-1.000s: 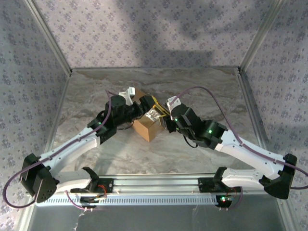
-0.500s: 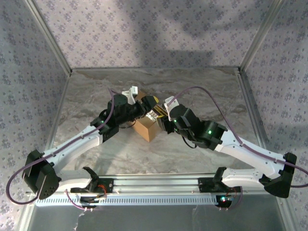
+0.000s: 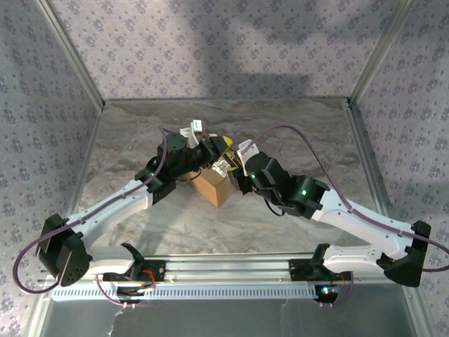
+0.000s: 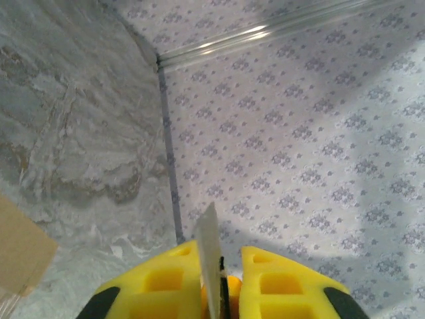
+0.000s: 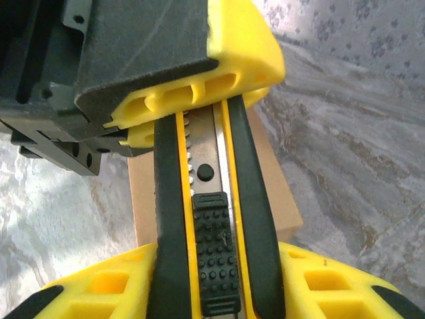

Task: Unpack the express box

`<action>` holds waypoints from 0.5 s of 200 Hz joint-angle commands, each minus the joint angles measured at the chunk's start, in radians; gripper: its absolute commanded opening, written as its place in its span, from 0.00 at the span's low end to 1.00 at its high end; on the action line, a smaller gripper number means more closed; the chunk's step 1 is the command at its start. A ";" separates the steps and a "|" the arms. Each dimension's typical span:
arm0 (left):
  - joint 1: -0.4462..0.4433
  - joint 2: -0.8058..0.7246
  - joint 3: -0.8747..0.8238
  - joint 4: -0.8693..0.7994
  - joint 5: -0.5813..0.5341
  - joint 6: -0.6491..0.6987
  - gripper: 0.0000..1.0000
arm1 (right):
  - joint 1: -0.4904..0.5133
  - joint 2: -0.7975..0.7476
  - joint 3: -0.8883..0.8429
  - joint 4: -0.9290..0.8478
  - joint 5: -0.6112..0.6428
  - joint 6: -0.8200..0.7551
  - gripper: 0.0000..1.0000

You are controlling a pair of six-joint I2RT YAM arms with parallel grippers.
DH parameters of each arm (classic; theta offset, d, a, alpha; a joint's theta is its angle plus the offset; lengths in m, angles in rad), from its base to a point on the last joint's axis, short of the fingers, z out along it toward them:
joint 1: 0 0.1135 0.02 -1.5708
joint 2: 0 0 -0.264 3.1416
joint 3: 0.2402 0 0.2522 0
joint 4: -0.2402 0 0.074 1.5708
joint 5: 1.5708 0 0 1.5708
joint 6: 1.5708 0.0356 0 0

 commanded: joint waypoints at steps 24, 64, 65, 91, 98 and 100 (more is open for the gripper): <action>-0.008 -0.001 -0.010 0.002 -0.005 0.032 0.00 | -0.012 -0.013 0.016 0.036 -0.023 0.048 0.03; -0.007 -0.023 -0.053 0.019 -0.059 0.003 0.00 | -0.096 -0.052 -0.003 0.034 -0.140 0.155 0.67; -0.008 -0.023 -0.053 0.019 -0.060 0.002 0.00 | -0.099 -0.054 -0.002 0.035 -0.143 0.157 0.68; -0.007 -0.037 -0.069 0.022 -0.079 -0.007 0.00 | -0.180 -0.082 -0.018 0.049 -0.238 0.210 0.72; -0.008 -0.040 -0.071 0.020 -0.087 -0.009 0.00 | -0.193 -0.084 -0.020 0.055 -0.264 0.217 0.72; -0.007 -0.042 -0.072 0.019 -0.088 -0.009 0.00 | -0.196 -0.084 -0.020 0.055 -0.269 0.217 0.72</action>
